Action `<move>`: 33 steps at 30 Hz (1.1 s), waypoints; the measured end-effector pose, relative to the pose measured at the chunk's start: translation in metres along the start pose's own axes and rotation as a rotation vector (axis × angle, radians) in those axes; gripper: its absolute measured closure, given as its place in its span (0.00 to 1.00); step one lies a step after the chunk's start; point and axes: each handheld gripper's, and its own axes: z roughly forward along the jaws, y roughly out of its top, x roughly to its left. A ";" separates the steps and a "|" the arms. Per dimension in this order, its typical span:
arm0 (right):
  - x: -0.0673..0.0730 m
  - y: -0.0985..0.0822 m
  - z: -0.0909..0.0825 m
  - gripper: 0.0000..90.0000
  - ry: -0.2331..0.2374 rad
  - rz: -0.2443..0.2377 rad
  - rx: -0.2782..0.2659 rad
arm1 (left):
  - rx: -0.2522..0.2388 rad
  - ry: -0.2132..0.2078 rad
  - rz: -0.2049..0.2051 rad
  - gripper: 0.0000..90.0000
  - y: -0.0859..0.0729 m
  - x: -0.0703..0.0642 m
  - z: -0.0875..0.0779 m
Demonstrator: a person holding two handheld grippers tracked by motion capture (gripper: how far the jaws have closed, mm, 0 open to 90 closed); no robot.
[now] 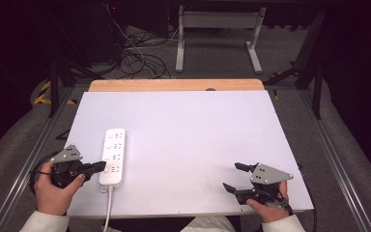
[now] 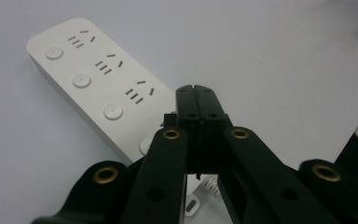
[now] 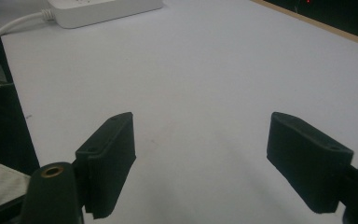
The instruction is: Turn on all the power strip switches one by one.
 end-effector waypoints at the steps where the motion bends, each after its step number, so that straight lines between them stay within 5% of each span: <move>1: 0.000 0.000 0.000 0.27 0.001 0.001 0.002 | 0.017 0.014 0.009 1.00 0.000 0.002 0.003; 13: -0.001 -0.001 -0.001 0.27 0.025 0.003 -0.009 | 0.121 0.039 0.018 1.00 0.001 0.010 0.019; 33: -0.002 -0.001 0.000 0.26 0.037 0.009 -0.007 | 0.222 0.059 0.038 1.00 0.002 0.016 0.036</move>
